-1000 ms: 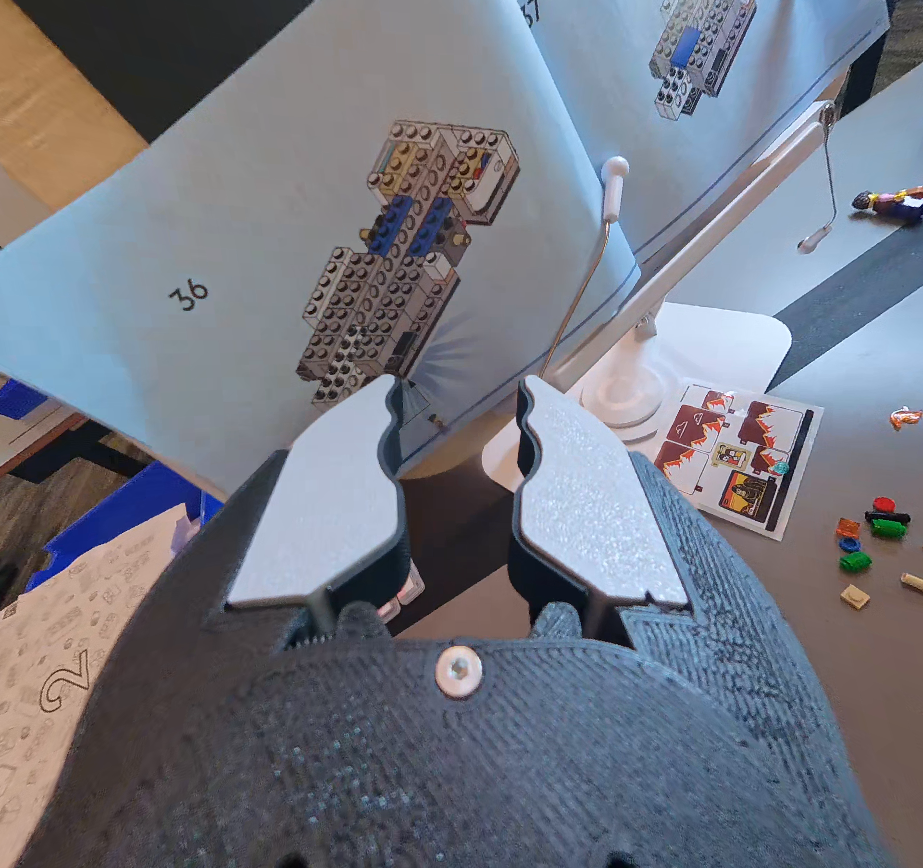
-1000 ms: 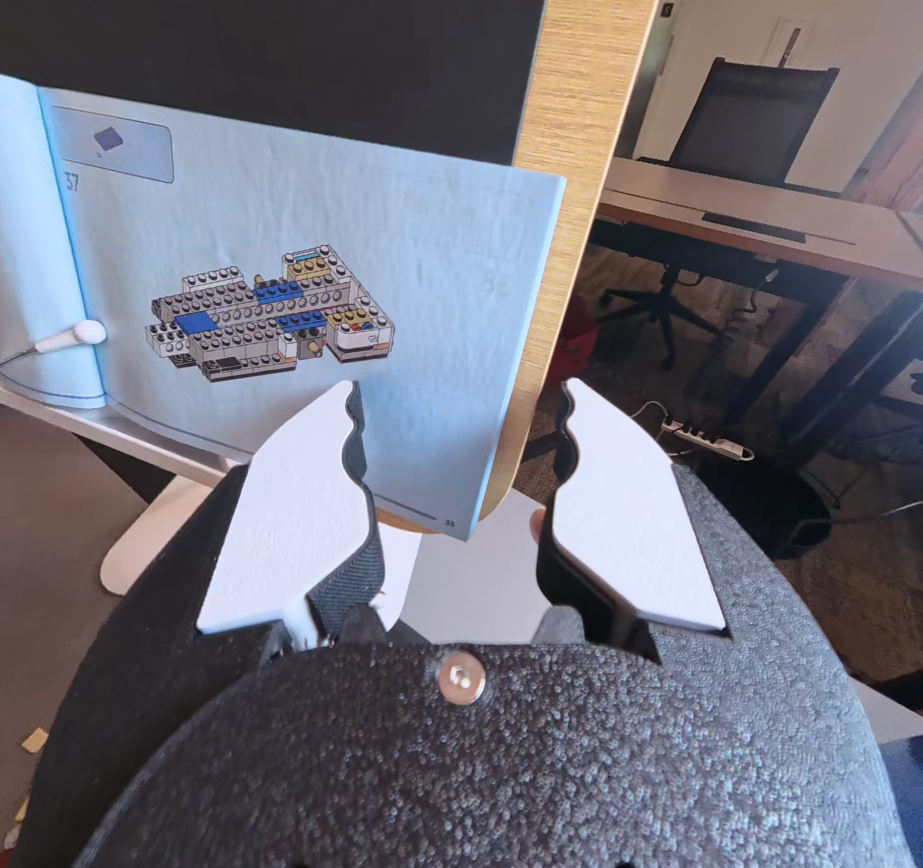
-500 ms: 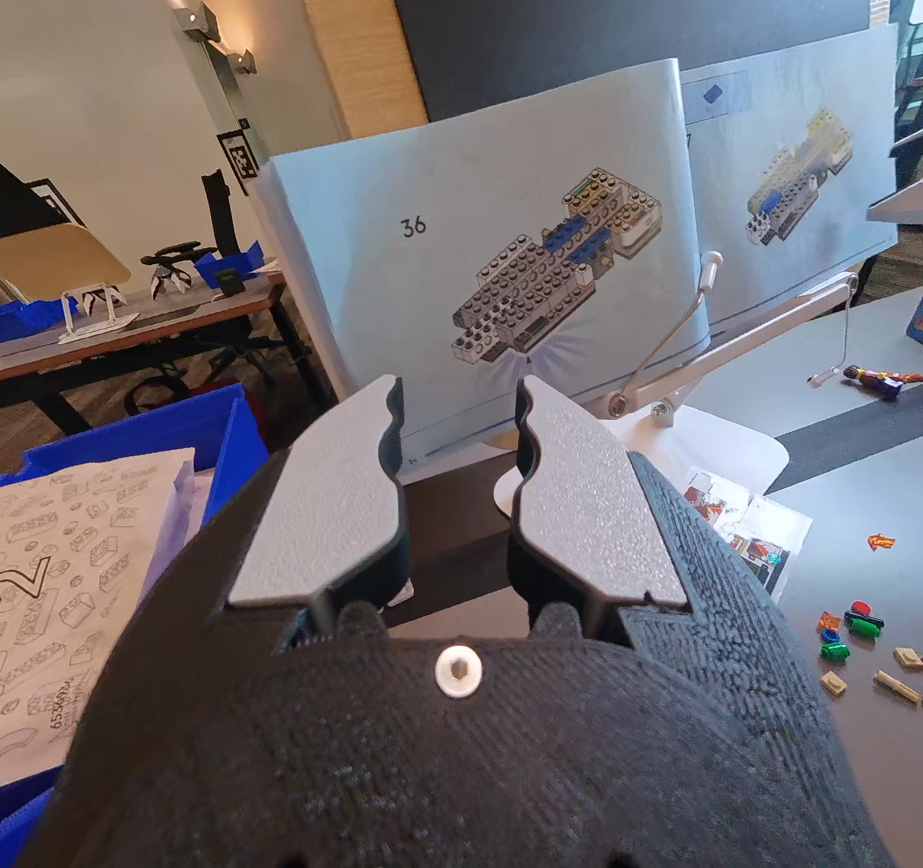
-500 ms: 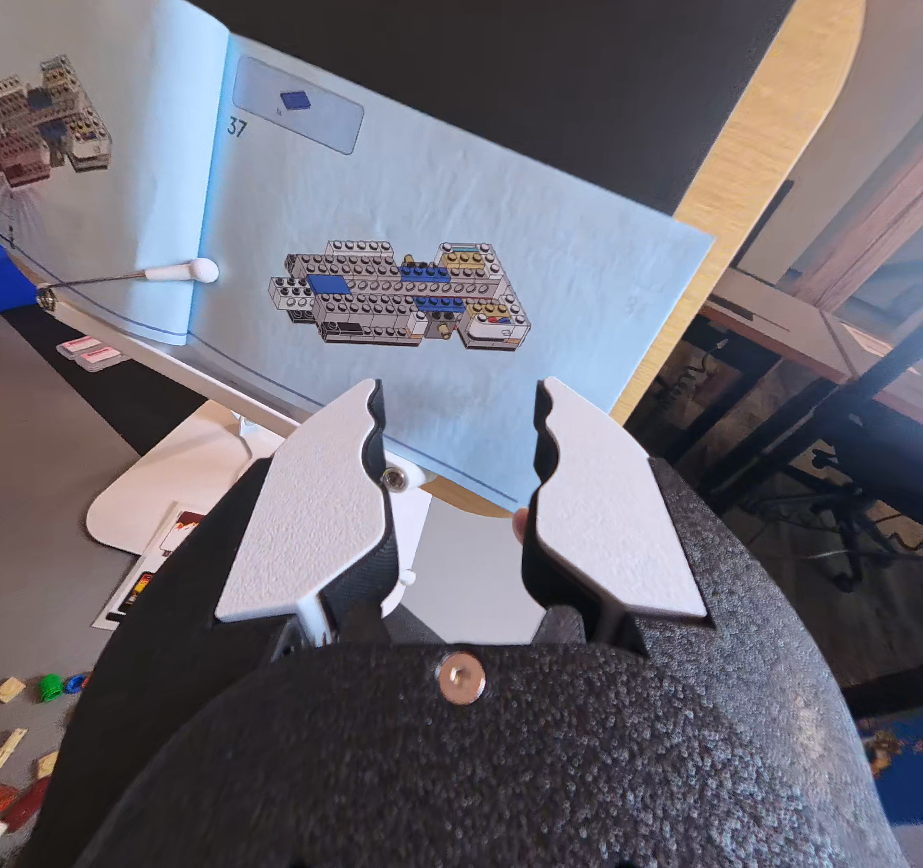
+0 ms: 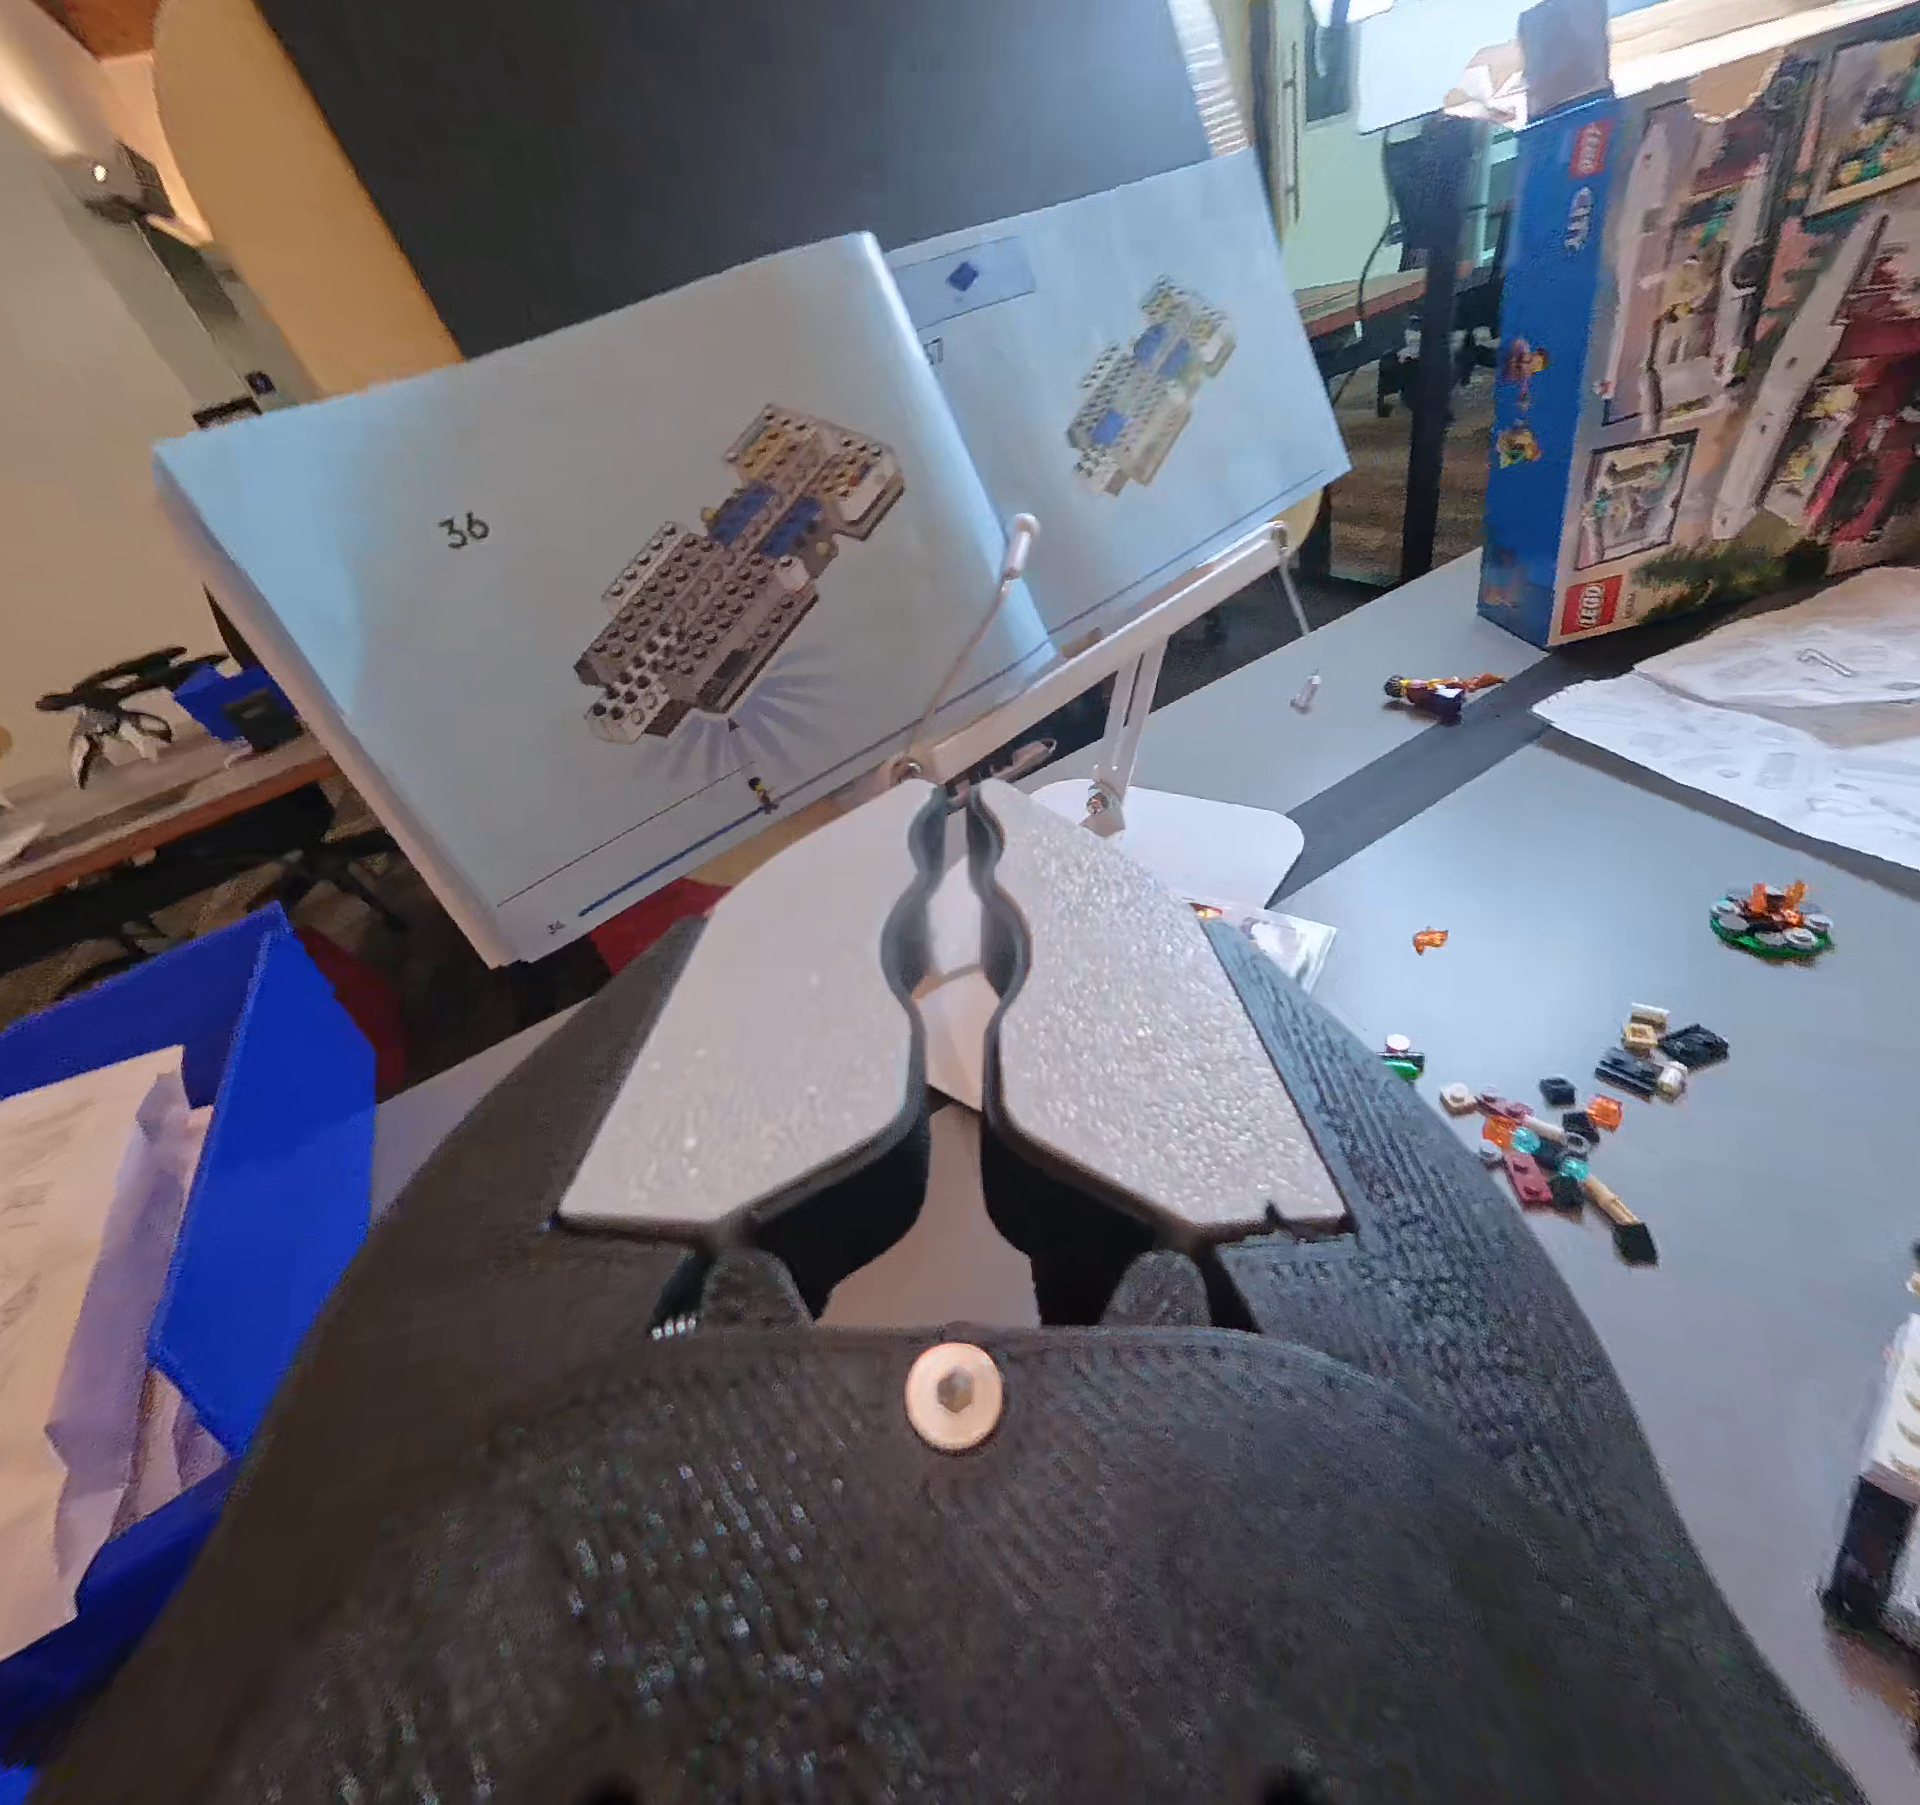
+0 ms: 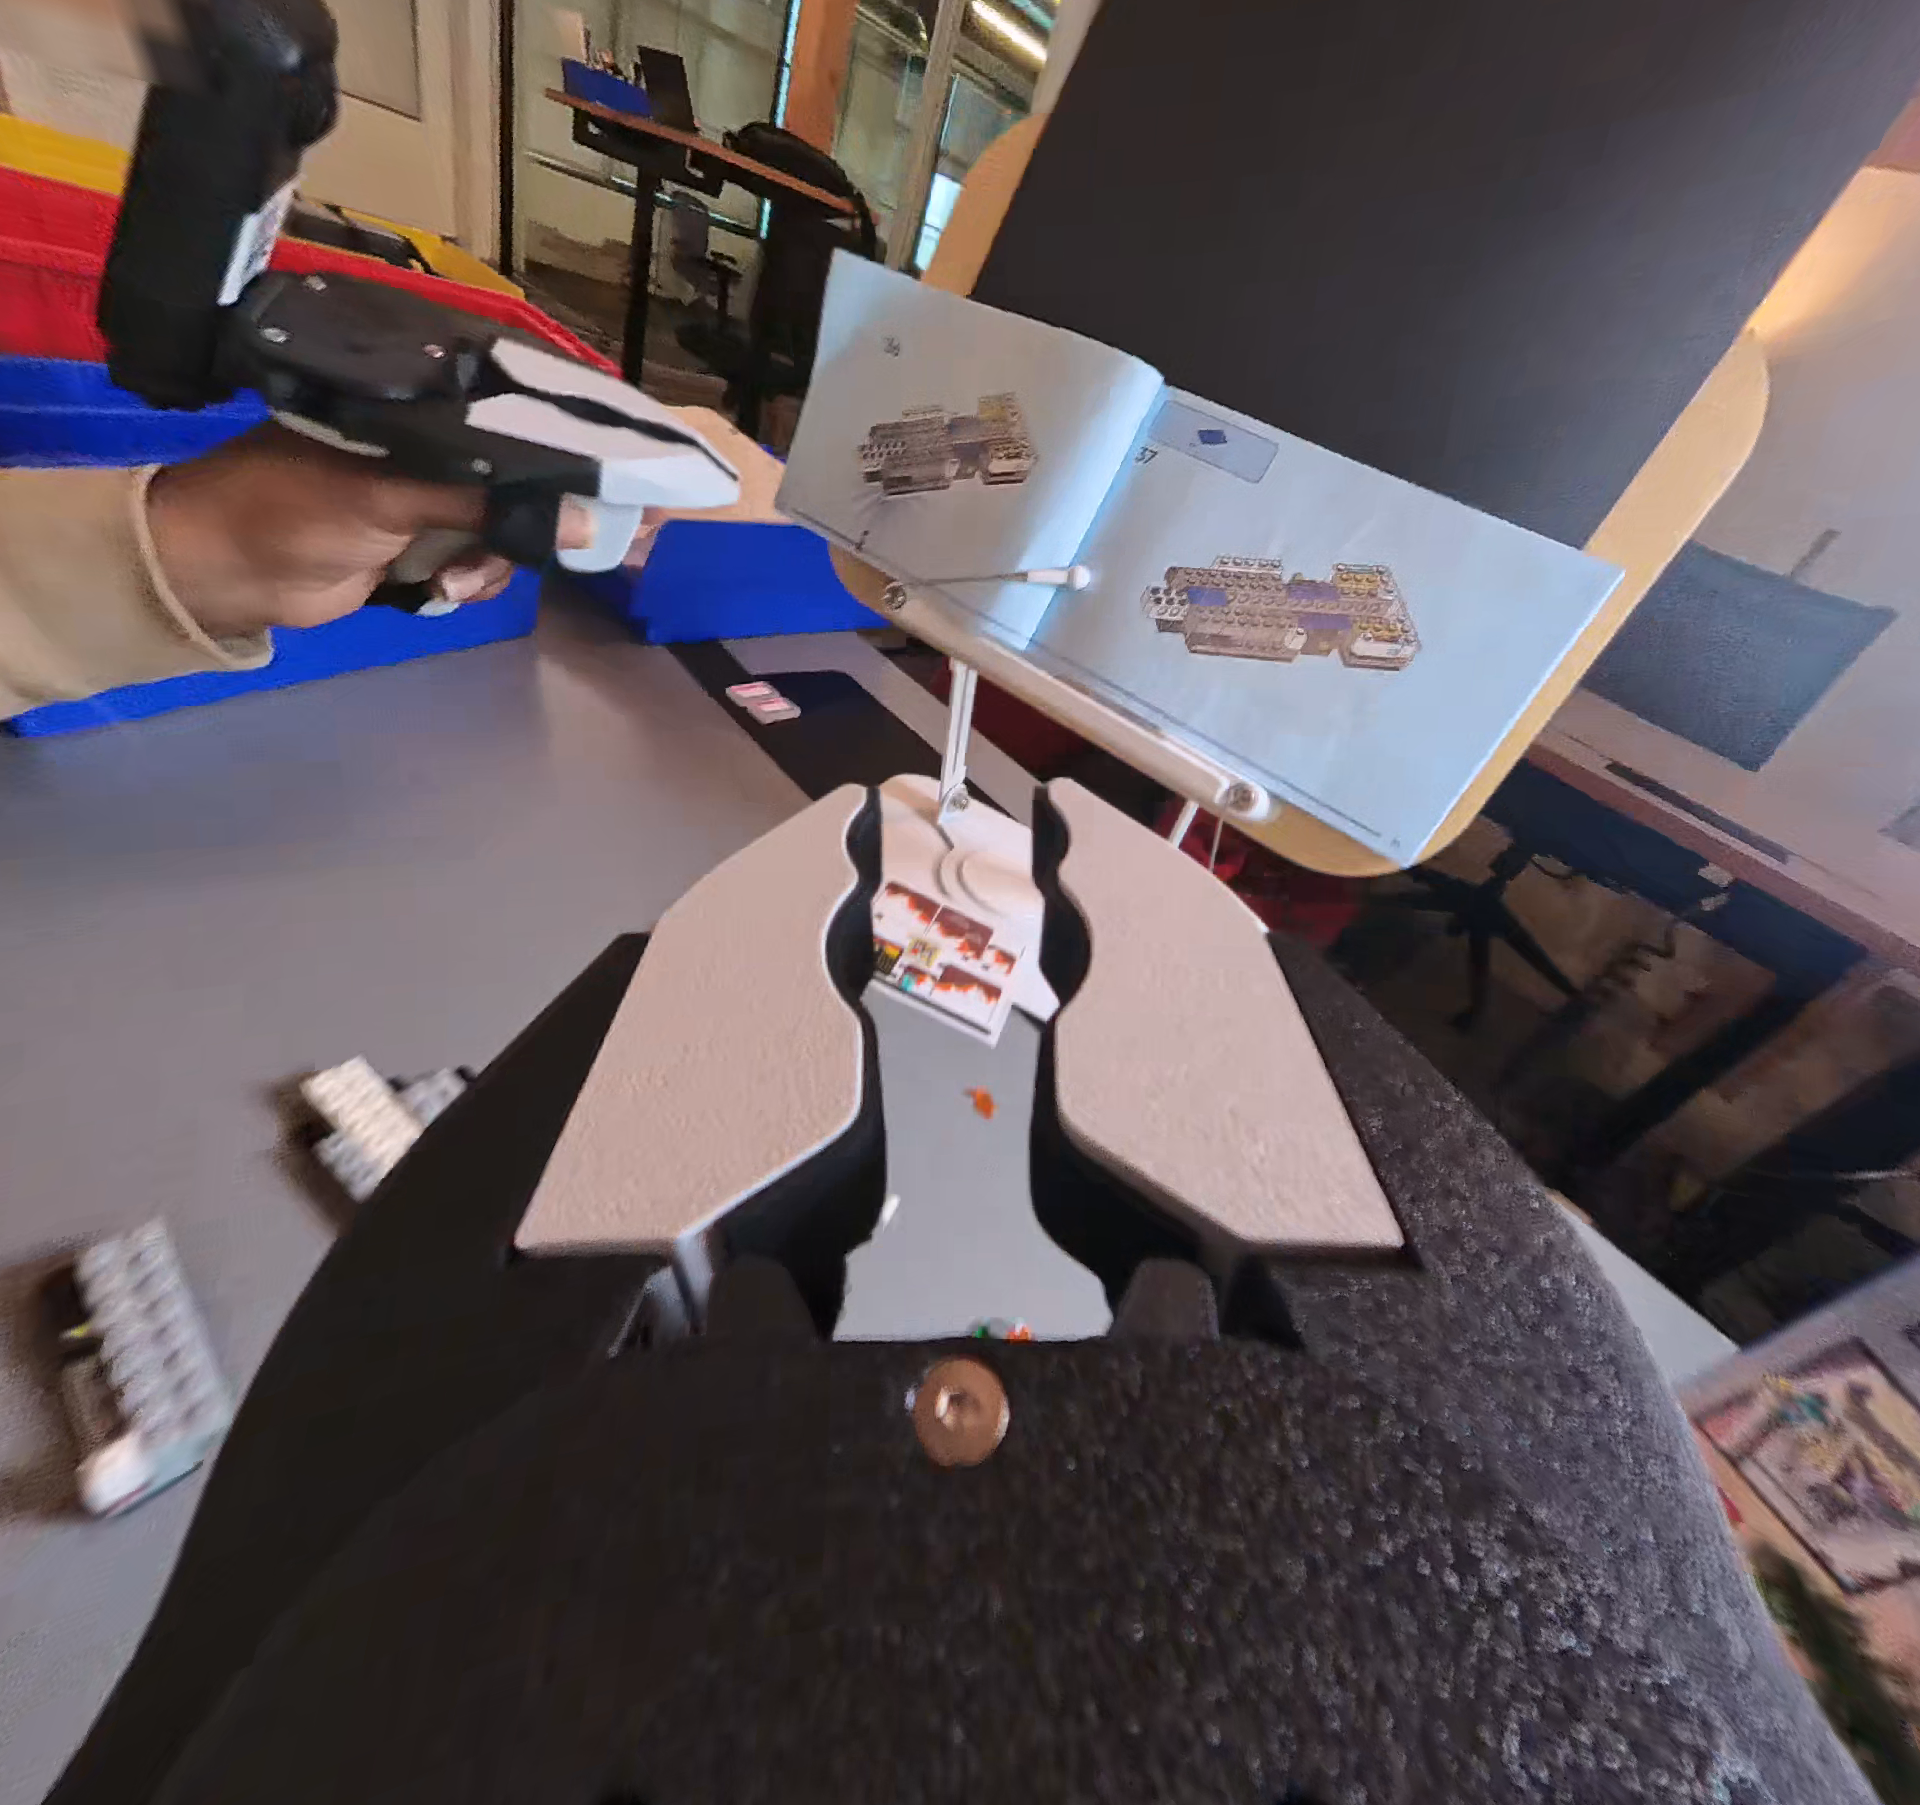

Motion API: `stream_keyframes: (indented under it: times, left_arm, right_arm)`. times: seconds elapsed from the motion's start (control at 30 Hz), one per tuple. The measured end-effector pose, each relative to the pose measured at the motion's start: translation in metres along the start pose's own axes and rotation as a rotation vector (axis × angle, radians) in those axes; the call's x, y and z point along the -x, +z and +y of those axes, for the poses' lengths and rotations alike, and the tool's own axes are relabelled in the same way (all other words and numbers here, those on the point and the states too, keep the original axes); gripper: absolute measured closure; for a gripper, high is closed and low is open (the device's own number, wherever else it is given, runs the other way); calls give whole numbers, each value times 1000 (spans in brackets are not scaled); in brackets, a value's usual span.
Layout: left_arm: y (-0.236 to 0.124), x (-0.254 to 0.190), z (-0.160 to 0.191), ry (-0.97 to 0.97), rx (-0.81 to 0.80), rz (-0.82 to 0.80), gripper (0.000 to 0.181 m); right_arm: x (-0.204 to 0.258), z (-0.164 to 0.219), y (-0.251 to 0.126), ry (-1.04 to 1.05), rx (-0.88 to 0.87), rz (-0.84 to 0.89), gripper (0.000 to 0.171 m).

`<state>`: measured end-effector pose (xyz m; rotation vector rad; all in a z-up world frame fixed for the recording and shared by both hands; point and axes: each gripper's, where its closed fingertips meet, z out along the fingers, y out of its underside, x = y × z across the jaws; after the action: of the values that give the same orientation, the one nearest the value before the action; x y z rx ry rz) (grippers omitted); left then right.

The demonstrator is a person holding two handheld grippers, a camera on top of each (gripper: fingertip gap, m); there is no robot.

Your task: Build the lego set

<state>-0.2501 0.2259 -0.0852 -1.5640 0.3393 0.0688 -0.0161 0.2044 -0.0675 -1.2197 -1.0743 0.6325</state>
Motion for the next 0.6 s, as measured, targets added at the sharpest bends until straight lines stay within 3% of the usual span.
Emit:
stream_keyframes:
  times: [0.2, 0.43, 0.6]
  left_arm:
    - [-41, -50, -16, -30, -62, 102, 181]
    - [-78, -96, -8, -53, -37, 142, 181]
    - [-88, -130, 31, -108, 66, 218, 173]
  right_arm:
    - [44, 12, -63, -25, -30, 45, 171]
    - [49, 46, -68, 114, -25, 121, 171]
    - [46, 70, -70, 140, 24, 133, 171]
